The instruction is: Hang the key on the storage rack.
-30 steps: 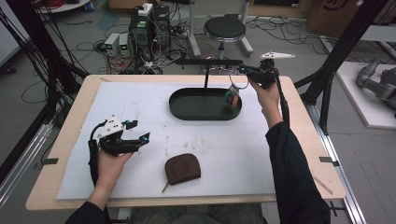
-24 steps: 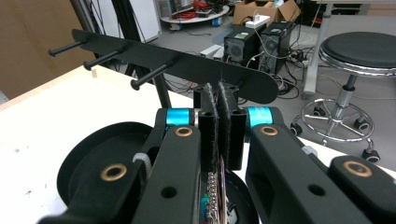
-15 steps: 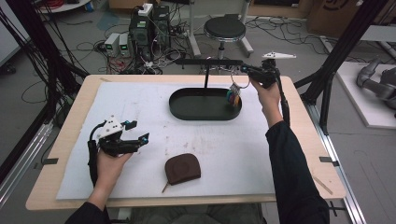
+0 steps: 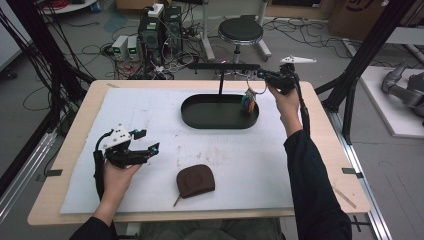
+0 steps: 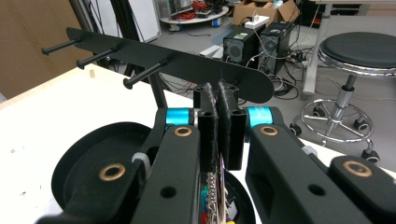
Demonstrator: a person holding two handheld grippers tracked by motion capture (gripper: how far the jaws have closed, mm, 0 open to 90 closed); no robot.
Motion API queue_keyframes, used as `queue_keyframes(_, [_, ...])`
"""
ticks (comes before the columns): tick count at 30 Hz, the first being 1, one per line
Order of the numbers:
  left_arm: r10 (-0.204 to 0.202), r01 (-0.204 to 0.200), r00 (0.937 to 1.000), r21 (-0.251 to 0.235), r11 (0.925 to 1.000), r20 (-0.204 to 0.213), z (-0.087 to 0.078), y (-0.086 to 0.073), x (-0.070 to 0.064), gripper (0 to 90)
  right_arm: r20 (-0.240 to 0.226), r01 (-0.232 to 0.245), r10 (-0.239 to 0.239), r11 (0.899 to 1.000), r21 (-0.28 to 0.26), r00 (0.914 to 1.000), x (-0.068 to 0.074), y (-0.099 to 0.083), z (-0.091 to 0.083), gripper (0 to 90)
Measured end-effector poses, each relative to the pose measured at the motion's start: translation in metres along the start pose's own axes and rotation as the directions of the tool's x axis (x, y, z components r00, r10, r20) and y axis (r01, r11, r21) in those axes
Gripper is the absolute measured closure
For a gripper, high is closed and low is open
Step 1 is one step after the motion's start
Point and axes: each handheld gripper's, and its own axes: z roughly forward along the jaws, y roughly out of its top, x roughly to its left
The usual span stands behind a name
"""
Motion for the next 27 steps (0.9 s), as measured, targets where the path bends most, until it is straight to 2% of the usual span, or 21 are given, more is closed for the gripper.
queue_keyframes(16, [-0.003, 0.003, 1.0000, 0.000, 1.0000, 0.000, 0.0003, -0.0004, 0.0002, 28.6, 0.029, 0.032, -0.033, 0.999, 0.020, 0.9991, 0.0005, -0.0002, 0.0001, 86.2])
queue_keyframes(21, [-0.001, 0.001, 1.0000, 0.003, 1.0000, 0.001, 0.0008, -0.0004, 0.0001, 28.6, 0.060, 0.055, -0.057, 0.998, 0.036, 0.9965, 0.0019, 0.0002, 0.0002, 84.3])
queue_keyframes(27, [-0.002, 0.002, 1.0000, 0.004, 1.0000, 0.001, 0.0011, -0.0005, -0.0002, 28.6, 0.085, 0.055, -0.058, 0.998, 0.039, 0.9947, 0.0016, 0.0004, -0.0010, 82.1])
